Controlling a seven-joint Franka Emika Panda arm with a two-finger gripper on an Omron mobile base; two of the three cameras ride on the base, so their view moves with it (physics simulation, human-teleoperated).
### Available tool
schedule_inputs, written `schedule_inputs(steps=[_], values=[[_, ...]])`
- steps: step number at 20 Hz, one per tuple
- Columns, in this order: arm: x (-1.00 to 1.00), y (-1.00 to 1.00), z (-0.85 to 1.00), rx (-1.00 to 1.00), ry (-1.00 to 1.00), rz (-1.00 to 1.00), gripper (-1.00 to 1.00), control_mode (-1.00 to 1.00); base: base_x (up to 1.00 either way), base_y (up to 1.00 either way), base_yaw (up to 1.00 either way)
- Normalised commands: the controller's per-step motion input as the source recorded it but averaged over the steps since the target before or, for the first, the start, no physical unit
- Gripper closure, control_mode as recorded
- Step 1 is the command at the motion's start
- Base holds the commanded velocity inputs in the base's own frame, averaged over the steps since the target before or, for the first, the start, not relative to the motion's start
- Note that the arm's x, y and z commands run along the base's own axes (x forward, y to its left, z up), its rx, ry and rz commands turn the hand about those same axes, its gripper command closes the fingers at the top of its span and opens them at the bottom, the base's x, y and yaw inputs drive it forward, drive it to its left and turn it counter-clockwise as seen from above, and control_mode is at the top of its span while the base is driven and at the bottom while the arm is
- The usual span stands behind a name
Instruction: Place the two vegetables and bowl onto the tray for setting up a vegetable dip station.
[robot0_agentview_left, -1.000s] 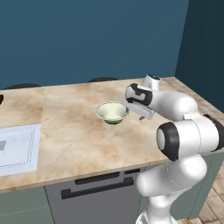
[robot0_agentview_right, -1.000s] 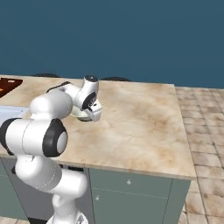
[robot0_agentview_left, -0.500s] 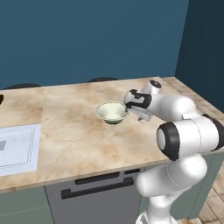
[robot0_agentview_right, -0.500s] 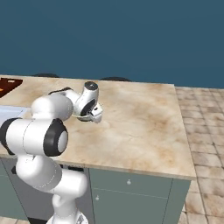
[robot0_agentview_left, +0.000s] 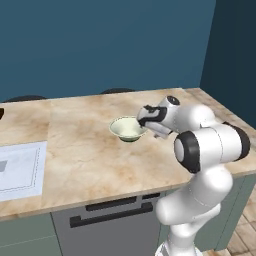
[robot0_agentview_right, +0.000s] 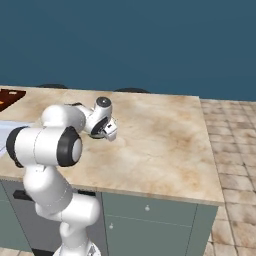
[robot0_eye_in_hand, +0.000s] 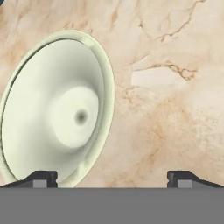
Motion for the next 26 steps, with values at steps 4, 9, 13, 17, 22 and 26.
schedule_inputs(steps=[4,9,13,17,22,26], values=[[0.27,0.02,0.00,0.02,0.00,0.00,-1.00,-1.00,0.00,0.00,0.00],[0.11,0.03,-0.07,0.01,0.00,0.00,-1.00,-1.00,0.00,0.00,0.00],[0.10,0.07,-0.14,0.00,0.00,0.00,-1.00,-1.00,0.00,0.00,0.00],[0.08,0.11,-0.17,0.00,0.01,0.00,-1.00,-1.00,0.00,0.00,0.00],[0.03,0.07,-0.18,0.00,0.01,0.00,-1.00,-1.00,0.00,0.00,0.00],[0.06,0.06,-0.14,0.00,0.01,0.00,-1.00,-1.00,0.00,0.00,0.00]])
